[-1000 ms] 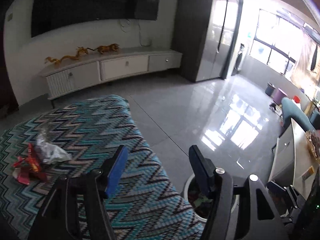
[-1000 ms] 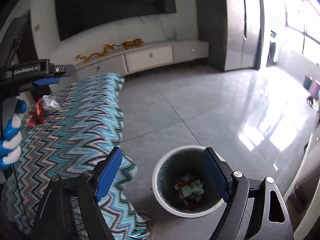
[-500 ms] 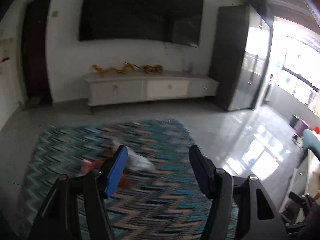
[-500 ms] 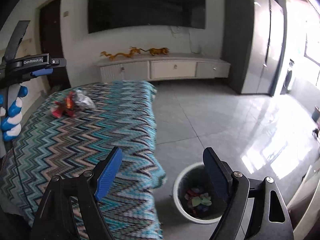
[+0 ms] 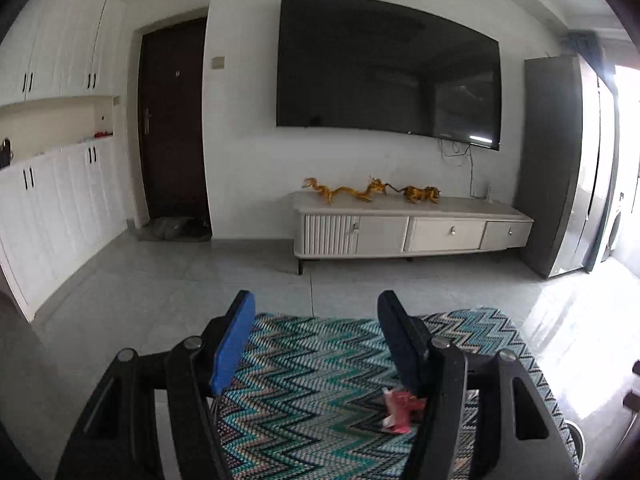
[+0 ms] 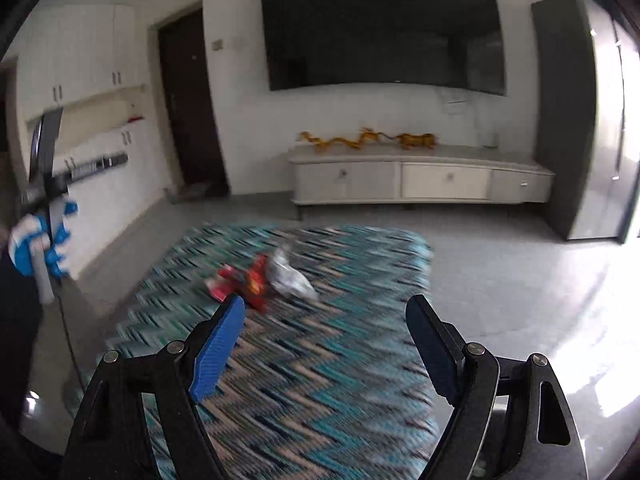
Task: Collect trash
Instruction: 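Grasp a red-white wrapper with the left gripper while the right grasps the red chip bag, then carry both items over the bin and open both grippers, then move both grippers back to the last items on the blanket, then grasp the clear plastic bag with the left gripper while the right grasps the white printed bag, then carry both bags over to the bin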
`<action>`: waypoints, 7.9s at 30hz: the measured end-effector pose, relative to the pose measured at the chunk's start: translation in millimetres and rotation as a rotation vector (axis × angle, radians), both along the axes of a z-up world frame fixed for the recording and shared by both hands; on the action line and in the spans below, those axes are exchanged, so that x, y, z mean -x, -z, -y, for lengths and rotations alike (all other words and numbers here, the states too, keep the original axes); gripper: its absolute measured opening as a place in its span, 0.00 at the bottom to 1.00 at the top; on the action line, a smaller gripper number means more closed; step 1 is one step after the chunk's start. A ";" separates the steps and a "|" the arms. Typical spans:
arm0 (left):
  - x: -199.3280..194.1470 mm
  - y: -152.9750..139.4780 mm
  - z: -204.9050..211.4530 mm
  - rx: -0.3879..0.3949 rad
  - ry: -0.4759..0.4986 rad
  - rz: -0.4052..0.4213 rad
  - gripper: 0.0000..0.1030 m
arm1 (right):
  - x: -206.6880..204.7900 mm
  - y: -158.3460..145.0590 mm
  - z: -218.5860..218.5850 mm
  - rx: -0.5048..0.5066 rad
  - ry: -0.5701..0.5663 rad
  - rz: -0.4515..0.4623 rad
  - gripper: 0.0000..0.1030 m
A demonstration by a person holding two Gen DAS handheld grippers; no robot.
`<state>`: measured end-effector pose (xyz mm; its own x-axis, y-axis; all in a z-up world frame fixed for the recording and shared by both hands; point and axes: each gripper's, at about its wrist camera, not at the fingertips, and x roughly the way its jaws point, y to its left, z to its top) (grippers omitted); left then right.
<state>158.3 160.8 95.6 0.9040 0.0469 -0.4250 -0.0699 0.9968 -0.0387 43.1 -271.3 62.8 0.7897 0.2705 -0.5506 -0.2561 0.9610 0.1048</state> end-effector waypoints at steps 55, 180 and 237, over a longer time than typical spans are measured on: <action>46.0 102.9 89.9 0.097 0.397 -0.184 0.08 | -8.8 58.6 5.9 -0.353 -0.190 -0.094 0.06; -112.2 192.7 180.2 0.069 0.387 -0.470 0.11 | -96.5 143.2 -14.8 -0.151 -0.170 -0.265 0.37; 170.7 40.4 347.5 -0.419 0.430 0.066 0.12 | 143.9 82.5 200.8 -0.278 0.244 0.035 0.37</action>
<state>-12.4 -186.7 55.1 0.9029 -0.1772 -0.3916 0.3318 0.8664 0.3730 -100.8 -472.1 -19.6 0.8667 0.2073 -0.4538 -0.0309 0.9301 0.3659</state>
